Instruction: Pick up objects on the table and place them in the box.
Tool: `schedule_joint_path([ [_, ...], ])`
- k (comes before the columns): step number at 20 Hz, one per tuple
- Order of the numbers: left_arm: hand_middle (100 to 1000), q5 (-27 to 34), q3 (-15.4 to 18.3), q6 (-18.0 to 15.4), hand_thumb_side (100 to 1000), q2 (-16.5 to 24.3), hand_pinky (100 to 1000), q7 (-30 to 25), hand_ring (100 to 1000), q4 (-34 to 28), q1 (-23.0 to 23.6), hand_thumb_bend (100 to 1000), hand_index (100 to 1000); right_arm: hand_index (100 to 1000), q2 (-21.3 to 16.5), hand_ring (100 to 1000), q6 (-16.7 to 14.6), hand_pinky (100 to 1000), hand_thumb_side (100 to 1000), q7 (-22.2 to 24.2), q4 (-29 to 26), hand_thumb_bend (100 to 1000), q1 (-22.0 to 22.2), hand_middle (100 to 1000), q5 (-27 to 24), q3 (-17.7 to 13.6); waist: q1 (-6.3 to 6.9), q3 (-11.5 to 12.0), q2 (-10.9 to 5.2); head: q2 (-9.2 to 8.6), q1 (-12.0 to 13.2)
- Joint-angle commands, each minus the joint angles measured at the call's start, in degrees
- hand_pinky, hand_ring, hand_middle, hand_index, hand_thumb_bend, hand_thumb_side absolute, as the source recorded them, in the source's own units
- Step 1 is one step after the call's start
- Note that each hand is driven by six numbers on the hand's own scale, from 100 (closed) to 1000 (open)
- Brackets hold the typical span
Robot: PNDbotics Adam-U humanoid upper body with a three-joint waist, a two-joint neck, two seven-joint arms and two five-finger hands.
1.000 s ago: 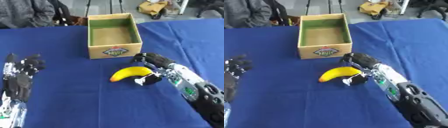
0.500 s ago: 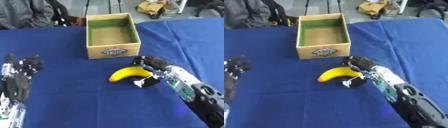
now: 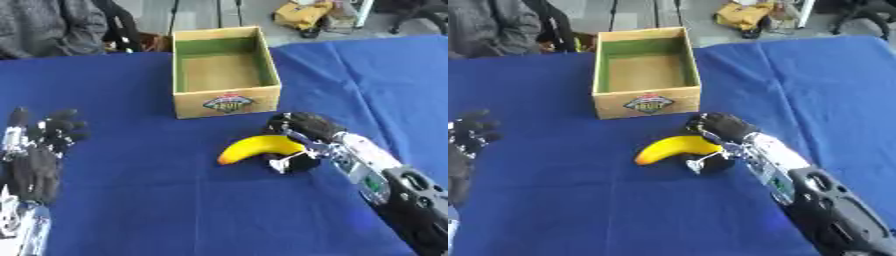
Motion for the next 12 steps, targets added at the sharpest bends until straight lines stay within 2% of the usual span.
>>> schedule_joint_path([
  [1,718,0.2,0.0,-0.2,949,0.6,713,-0.1,716,-0.9,-0.6,341,545,773,-0.7,678,0.1,686,403,-0.2,-0.4,165,-0.9,682,0.1,-0.5,-0.1,0.0,-0.97,-0.43,-0.2],
  [2,718,0.2,0.0,-0.2,949,0.6,713,-0.1,716,-0.9,-0.6,341,546,750,-0.7,650,0.1,676,381,-0.2,-0.4,122,-0.9,644,0.0,-0.5,-0.1,0.0,-0.98,-0.43,-0.2],
  [8,718,0.2,-0.1,-0.1,949,0.6,713,-0.2,717,-0.9,-0.6,340,546,582,-0.8,508,0.5,588,319,-0.4,-0.6,100,-0.9,472,0.1,-0.5,-0.06,0.0,-1.09,-0.41,-0.4],
  [12,719,0.2,-0.1,-0.1,949,0.6,713,-0.2,717,-0.8,-0.6,340,546,542,-0.8,479,1.0,570,300,-1.3,-0.8,100,-0.9,432,-0.3,-0.6,-0.03,-0.1,-1.15,-0.47,-0.5],
])
